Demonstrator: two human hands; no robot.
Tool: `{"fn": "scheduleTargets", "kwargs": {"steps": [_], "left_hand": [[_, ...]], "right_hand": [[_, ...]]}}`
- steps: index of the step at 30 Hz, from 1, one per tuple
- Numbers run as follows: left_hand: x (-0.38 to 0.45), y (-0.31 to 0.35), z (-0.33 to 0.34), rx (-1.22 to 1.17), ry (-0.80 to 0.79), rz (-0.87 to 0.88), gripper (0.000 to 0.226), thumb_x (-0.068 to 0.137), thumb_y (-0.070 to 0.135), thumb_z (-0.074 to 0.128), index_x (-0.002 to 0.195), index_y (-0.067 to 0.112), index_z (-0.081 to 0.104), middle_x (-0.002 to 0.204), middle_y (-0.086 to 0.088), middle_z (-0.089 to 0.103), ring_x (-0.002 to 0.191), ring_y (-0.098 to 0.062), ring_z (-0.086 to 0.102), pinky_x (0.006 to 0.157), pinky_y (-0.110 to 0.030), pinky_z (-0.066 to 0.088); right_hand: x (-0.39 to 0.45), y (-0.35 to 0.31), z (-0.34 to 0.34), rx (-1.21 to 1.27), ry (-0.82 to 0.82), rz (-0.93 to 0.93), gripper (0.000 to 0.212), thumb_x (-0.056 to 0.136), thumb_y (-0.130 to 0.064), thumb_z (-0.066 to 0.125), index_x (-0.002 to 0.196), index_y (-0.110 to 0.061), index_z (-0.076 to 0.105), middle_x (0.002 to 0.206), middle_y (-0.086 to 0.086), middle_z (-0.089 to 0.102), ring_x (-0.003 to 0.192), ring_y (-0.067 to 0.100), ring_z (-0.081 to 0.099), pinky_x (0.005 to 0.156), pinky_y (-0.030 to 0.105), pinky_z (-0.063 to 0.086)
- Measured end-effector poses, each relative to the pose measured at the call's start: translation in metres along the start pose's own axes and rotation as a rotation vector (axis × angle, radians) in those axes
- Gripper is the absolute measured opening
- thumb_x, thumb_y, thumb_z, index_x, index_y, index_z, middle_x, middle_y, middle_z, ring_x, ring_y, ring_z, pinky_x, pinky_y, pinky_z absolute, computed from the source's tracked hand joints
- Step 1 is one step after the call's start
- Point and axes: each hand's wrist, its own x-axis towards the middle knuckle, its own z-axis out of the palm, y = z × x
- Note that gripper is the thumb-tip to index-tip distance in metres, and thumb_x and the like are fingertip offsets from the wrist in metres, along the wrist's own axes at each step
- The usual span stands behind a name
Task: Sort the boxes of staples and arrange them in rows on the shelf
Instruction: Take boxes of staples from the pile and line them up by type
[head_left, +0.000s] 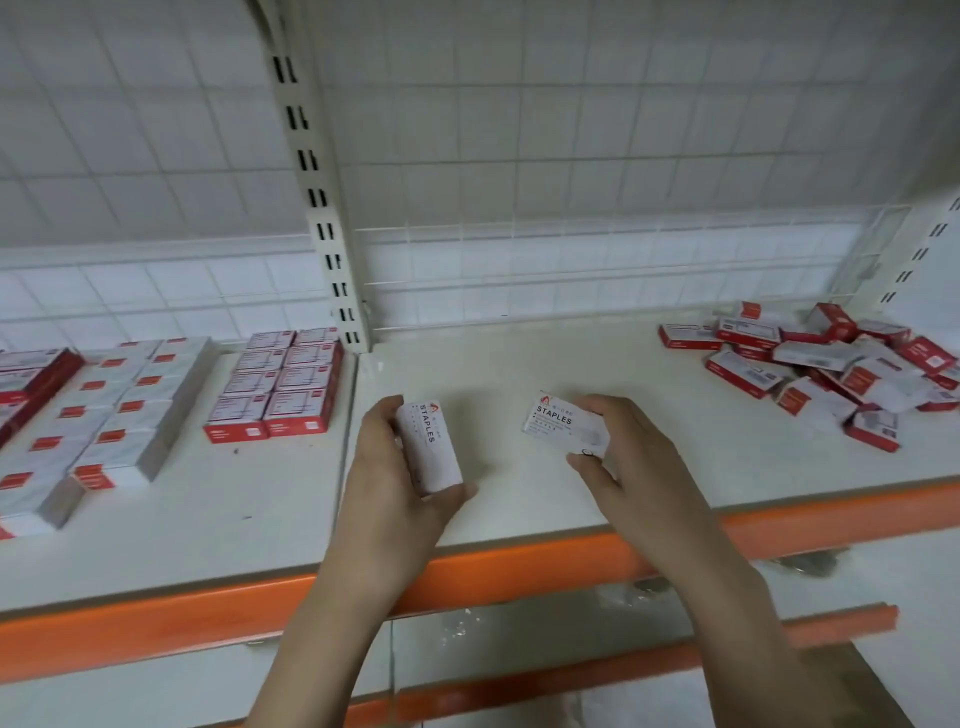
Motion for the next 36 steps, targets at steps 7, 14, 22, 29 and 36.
{"fn": "scheduleTargets", "kwargs": {"steps": [7, 14, 22, 29, 36], "left_hand": [[0.002, -0.024, -0.085, -0.018, 0.143, 0.092, 0.066, 0.052, 0.020, 0.089, 0.090, 0.033, 0.037, 0.088, 0.019, 0.054, 0.079, 0.007, 0.057, 0.058, -0.006, 0.043], [0.004, -0.045, -0.136, 0.159, 0.140, 0.244, 0.085, 0.063, 0.030, 0.082, 0.136, 0.022, 0.040, 0.112, 0.008, 0.041, 0.090, 0.018, 0.039, 0.076, 0.007, 0.027], [0.003, -0.060, -0.151, 0.171, 0.086, 0.093, 0.096, 0.052, 0.025, 0.090, 0.128, 0.013, 0.034, 0.115, 0.005, 0.026, 0.104, -0.008, 0.036, 0.085, -0.012, 0.031], [-0.009, -0.065, -0.150, 0.163, -0.007, 0.060, 0.076, 0.066, 0.000, 0.078, 0.110, 0.029, 0.023, 0.104, 0.005, 0.024, 0.089, 0.010, 0.040, 0.068, 0.006, 0.032], [-0.017, -0.057, -0.143, 0.259, 0.130, 0.082, 0.083, 0.045, 0.042, 0.090, 0.104, 0.035, 0.032, 0.093, 0.022, 0.042, 0.080, 0.004, 0.050, 0.061, -0.009, 0.040]], "right_hand": [[-0.002, -0.065, 0.052, -0.002, 0.010, -0.028, 0.044, 0.086, -0.011, 0.060, 0.128, -0.017, 0.046, 0.121, -0.006, 0.050, 0.110, 0.011, 0.048, 0.082, 0.014, 0.033], [-0.006, -0.113, 0.079, -0.008, 0.009, -0.048, 0.044, 0.086, -0.010, 0.061, 0.127, -0.017, 0.047, 0.118, -0.010, 0.049, 0.103, 0.004, 0.045, 0.080, 0.002, 0.032], [-0.003, -0.131, 0.085, 0.013, -0.021, -0.073, 0.043, 0.089, -0.015, 0.059, 0.130, -0.020, 0.044, 0.118, -0.014, 0.046, 0.104, -0.002, 0.040, 0.080, -0.003, 0.030], [0.002, -0.129, 0.091, 0.057, -0.061, -0.085, 0.042, 0.090, -0.016, 0.057, 0.130, -0.021, 0.043, 0.125, -0.008, 0.048, 0.109, 0.004, 0.043, 0.078, 0.004, 0.034], [0.003, -0.123, 0.096, 0.086, -0.102, -0.093, 0.044, 0.090, -0.015, 0.057, 0.131, -0.019, 0.042, 0.128, -0.005, 0.049, 0.114, 0.009, 0.045, 0.079, 0.007, 0.033]]}}
